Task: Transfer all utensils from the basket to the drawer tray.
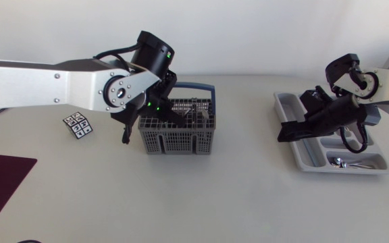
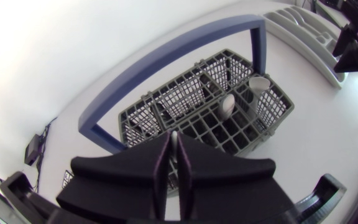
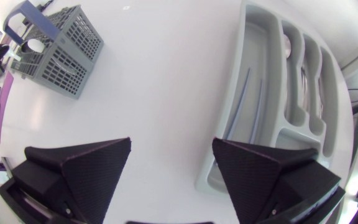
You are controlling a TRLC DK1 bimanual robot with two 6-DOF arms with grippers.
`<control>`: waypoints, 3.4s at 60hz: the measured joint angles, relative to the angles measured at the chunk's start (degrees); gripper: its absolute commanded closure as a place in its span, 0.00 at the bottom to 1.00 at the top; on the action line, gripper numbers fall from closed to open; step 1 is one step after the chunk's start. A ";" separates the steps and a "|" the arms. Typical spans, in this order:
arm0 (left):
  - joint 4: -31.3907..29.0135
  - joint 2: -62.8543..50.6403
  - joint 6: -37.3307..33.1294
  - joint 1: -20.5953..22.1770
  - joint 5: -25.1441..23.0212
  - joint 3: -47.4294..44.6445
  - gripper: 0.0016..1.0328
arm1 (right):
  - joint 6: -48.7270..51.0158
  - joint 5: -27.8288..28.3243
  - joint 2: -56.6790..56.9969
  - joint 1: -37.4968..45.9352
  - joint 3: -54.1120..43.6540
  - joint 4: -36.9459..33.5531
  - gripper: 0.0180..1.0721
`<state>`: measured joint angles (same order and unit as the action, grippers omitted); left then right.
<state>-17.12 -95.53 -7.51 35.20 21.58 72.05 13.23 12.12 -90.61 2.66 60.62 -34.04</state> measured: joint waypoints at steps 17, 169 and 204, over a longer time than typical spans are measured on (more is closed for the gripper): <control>10.86 8.28 -4.70 5.62 7.52 -8.83 0.97 | 0.02 -0.02 2.58 -1.20 -1.73 0.15 0.10; -14.16 15.19 11.63 -2.95 -47.34 3.63 0.50 | 1.51 -1.88 19.23 -43.04 -5.55 14.49 0.95; -4.98 15.21 12.39 -6.86 -37.57 4.68 0.45 | 14.62 12.02 25.70 -25.97 -15.02 7.34 0.95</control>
<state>-22.11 -80.31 4.89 28.34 -15.99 76.73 27.86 24.14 -64.90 -23.31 45.60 -26.70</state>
